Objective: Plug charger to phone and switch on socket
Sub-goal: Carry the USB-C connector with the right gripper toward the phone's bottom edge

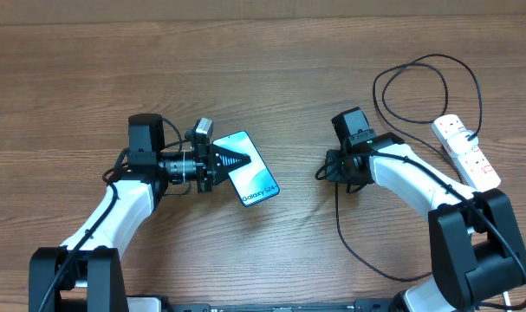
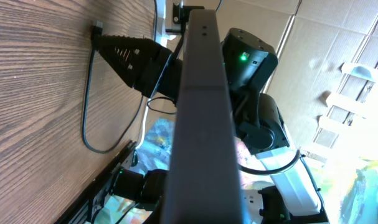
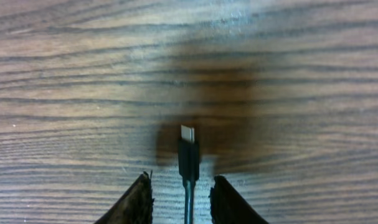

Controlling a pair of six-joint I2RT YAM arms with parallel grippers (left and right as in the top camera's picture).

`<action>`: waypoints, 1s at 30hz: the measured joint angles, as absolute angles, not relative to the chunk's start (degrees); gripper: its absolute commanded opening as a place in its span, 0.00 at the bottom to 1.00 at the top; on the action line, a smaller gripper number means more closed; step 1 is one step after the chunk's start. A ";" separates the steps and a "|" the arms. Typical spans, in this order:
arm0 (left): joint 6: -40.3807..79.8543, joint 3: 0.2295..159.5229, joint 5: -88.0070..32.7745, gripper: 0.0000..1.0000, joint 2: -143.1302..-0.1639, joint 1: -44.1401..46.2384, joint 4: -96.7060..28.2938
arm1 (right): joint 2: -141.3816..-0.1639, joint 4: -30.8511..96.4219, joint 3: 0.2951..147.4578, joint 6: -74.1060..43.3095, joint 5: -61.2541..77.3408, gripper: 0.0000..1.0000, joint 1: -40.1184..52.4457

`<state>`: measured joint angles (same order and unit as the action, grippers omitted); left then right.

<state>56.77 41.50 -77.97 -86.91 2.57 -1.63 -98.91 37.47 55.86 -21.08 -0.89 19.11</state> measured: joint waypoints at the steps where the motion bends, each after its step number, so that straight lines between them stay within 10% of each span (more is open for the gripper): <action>1: 56.75 41.50 -77.97 0.04 -86.91 2.57 -1.63 | -98.91 37.01 55.86 -21.23 -0.86 0.35 19.11; 10: 56.77 41.50 -78.00 0.04 -86.91 2.57 -1.63 | -99.20 36.18 55.86 -21.19 -1.06 0.38 19.11; 18: 56.75 41.50 -78.00 0.04 -86.91 2.57 -1.63 | -102.04 36.01 56.64 -21.23 -1.58 0.04 19.14; 30: 56.77 41.50 -77.97 0.04 -86.91 2.57 -1.63 | -102.35 39.88 57.39 -21.19 1.87 0.04 18.87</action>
